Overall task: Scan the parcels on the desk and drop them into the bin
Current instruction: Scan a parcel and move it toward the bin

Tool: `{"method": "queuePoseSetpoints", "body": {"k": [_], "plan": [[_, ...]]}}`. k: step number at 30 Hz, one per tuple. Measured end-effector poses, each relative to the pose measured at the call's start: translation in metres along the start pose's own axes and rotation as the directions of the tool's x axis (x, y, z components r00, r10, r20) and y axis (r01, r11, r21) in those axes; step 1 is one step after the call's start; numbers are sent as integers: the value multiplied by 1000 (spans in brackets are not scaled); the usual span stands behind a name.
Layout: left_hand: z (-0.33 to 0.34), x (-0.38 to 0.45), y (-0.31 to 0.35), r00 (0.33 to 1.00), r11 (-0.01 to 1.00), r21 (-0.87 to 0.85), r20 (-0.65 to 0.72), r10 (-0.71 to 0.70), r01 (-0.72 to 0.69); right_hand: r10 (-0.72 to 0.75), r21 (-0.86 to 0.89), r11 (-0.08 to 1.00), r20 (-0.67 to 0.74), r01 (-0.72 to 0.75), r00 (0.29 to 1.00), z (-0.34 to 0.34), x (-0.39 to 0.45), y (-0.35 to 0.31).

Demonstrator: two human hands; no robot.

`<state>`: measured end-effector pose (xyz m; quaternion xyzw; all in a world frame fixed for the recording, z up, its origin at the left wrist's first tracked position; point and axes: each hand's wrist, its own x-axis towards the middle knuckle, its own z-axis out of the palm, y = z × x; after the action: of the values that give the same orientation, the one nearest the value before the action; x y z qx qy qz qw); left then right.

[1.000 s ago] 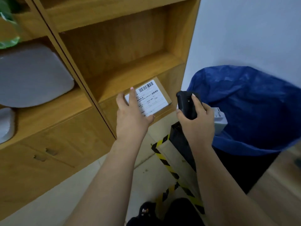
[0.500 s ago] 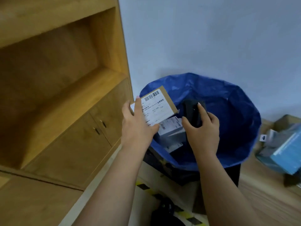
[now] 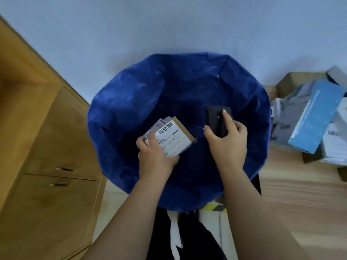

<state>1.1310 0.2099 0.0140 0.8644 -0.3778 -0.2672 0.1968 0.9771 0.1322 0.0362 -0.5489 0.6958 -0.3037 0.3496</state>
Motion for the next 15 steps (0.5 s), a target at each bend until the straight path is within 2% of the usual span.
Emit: {"method": "queuePoseSetpoints", "body": {"k": [5, 15], "plan": [[36, 40, -19, 991, 999, 46, 133, 2, -8, 125, -41, 991, -34, -126, 992, 35, 18, 28], [93, 78, -53, 965, 993, 120, 257, -41, 10, 254, -157, 957, 31, -246, 967, 91, 53, 92]]}}
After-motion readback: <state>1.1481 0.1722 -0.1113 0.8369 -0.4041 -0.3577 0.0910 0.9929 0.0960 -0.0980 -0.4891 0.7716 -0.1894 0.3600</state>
